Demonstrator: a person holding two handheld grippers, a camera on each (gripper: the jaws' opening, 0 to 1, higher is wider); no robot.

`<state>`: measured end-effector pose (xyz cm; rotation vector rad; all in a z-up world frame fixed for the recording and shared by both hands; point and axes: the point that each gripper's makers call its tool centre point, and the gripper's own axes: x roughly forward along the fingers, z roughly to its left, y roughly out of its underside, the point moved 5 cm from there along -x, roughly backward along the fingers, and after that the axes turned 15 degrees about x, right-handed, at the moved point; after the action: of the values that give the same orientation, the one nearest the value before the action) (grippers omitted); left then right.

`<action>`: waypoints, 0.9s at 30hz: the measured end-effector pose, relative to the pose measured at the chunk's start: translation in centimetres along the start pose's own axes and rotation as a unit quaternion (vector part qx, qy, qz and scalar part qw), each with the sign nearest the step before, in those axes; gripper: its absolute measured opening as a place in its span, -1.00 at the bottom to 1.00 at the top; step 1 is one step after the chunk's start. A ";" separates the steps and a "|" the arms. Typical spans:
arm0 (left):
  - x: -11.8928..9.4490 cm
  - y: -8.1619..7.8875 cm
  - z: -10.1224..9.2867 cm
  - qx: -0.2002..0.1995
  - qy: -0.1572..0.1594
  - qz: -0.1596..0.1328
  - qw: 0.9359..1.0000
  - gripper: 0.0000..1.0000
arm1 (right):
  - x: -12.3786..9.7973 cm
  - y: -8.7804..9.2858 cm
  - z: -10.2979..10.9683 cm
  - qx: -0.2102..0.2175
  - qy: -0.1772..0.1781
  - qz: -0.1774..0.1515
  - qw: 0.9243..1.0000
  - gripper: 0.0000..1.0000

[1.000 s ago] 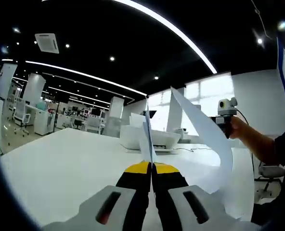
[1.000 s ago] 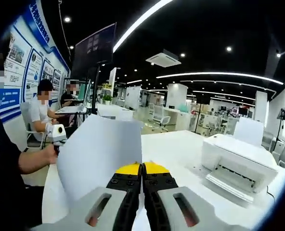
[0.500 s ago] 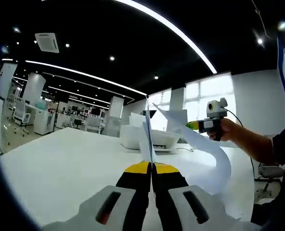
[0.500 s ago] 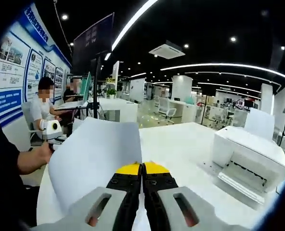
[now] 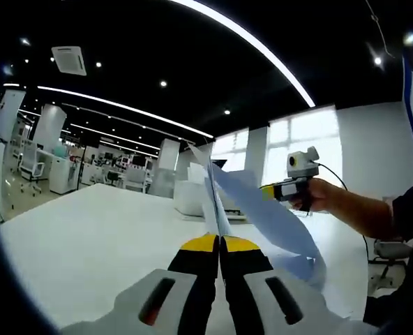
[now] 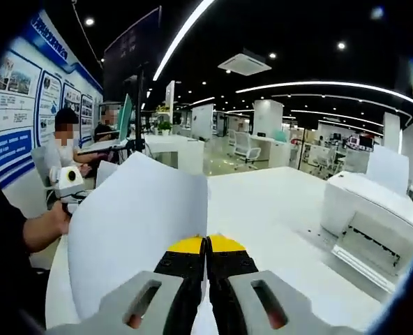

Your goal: Organize the stack of printing papers by aligning and flattening the scattered papers on the table

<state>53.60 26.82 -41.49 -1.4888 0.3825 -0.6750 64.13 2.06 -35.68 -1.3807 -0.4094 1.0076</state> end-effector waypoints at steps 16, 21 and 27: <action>0.0 0.0 0.1 -0.005 -0.002 0.000 1.000 -0.87 | 1.5 1.7 0.0 0.009 -0.007 0.013 1.000 -1.00; 0.1 0.1 0.0 -0.008 0.000 0.003 1.000 -0.87 | 1.7 1.5 0.1 0.015 -0.008 -0.005 1.000 -1.00; 0.0 0.0 0.1 -0.021 0.001 -0.005 1.000 -0.85 | 1.8 1.3 -0.2 0.018 -0.002 -0.019 1.000 -1.00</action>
<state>53.65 26.90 -41.44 -1.5305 0.3939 -0.6802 64.81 3.18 -37.45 -1.3342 -0.4176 0.9813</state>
